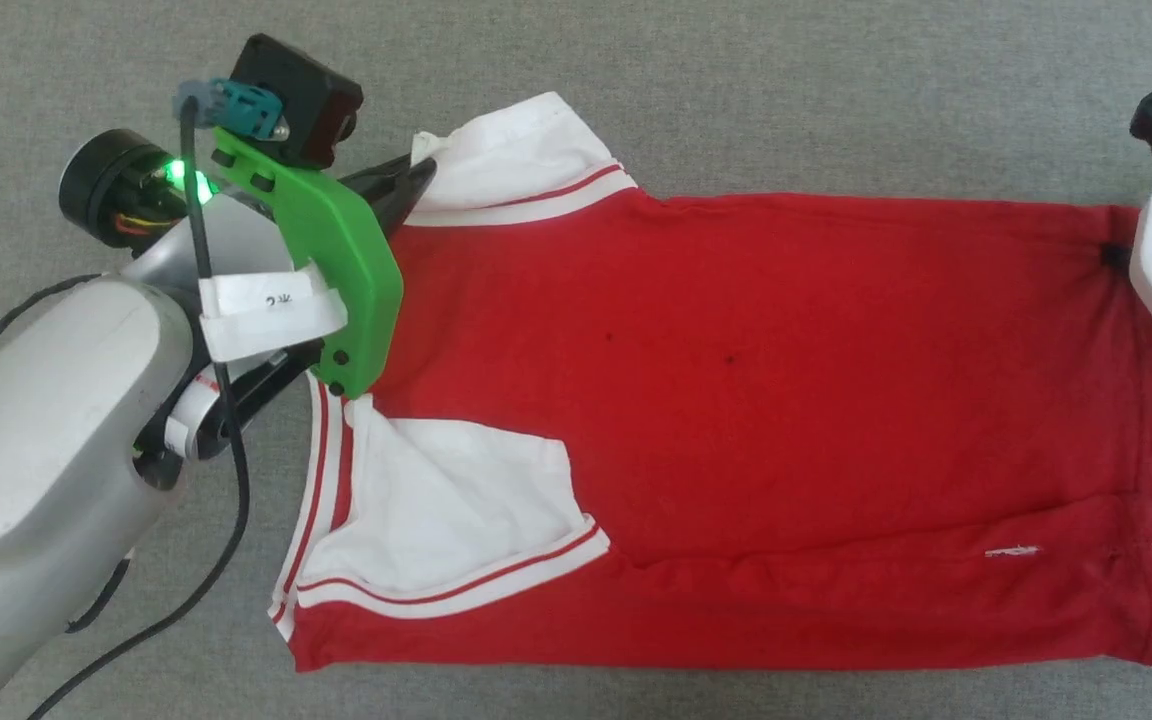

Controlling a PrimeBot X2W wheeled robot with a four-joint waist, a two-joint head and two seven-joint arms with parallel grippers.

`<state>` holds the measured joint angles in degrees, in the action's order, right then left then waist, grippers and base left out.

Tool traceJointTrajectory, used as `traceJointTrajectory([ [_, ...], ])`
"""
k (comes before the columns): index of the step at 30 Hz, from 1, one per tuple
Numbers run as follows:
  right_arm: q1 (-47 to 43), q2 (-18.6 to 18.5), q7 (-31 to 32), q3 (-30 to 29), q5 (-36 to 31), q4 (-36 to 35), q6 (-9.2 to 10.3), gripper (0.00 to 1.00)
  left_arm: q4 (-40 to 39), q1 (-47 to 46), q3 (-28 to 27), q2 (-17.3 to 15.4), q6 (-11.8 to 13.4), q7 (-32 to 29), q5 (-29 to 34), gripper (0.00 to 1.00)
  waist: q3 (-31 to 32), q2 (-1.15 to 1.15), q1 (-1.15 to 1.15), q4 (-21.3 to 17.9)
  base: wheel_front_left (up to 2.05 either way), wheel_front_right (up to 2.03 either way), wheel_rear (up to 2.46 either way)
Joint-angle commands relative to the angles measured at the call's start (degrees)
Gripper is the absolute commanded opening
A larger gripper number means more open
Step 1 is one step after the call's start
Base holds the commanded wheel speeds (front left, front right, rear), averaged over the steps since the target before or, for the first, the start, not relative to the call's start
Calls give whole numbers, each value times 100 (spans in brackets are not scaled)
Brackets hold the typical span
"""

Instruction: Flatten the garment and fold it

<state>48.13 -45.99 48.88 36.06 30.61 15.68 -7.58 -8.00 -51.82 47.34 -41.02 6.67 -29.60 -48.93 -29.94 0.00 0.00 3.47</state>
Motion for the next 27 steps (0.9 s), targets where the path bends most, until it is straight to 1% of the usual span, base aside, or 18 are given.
traceJointTrajectory([
  [1,-178,182,-28,231,80,209,9,0,-9,92,13,25,44,52,18,0,-15,0,0,22,0,0,0],
  [6,-152,222,-324,286,240,287,9,0,98,176,6,44,91,147,7,0,159,0,0,2,0,0,0],
  [10,-154,326,-682,86,480,374,9,0,233,307,-44,34,143,278,-53,0,447,0,0,-58,0,0,0],
  [13,-241,384,-927,-44,666,417,9,0,305,473,-95,28,230,373,-145,0,716,0,0,-107,0,0,0],
  [21,-749,259,-1459,-193,958,216,9,0,268,1020,-171,-69,474,546,-383,0,1461,0,0,-147,0,0,0],
  [27,-1410,141,-1603,-468,1128,45,9,0,-55,1647,-154,-316,738,576,-562,0,1920,0,0,-129,0,0,0],
])
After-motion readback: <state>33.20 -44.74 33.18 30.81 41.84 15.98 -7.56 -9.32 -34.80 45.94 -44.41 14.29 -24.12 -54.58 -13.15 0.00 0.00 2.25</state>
